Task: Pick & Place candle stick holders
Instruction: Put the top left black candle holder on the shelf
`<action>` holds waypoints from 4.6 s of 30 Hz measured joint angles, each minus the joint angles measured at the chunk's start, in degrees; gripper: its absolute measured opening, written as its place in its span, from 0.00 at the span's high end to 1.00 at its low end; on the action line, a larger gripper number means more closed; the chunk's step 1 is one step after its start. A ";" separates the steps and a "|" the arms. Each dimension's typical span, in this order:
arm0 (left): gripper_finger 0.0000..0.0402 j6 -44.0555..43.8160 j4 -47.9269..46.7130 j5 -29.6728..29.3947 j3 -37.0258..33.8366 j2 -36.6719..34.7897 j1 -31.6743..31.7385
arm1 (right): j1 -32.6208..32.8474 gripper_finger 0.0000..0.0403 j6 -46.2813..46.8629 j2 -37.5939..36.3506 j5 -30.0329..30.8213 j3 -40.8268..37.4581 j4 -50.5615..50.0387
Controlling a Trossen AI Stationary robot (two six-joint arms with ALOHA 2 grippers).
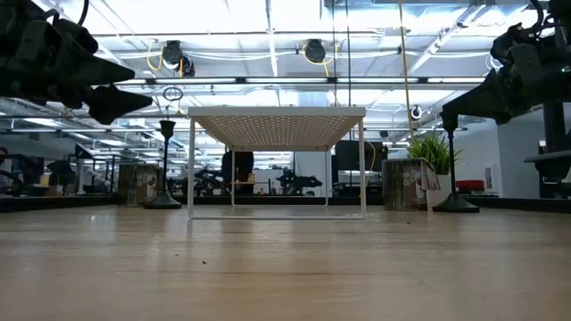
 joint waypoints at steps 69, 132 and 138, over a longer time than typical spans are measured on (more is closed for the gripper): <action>0.09 -27.89 2.71 -4.35 -0.02 0.02 -0.07 | 0.02 1.00 -4.99 0.01 0.00 -0.02 0.02; 0.09 -23.36 -46.61 -3.31 56.94 52.59 39.50 | 0.01 1.00 -5.97 0.00 0.00 -0.02 0.04; 0.09 -23.57 -44.28 -2.22 56.94 52.57 39.11 | 0.00 1.00 -5.97 -0.01 0.00 0.00 0.04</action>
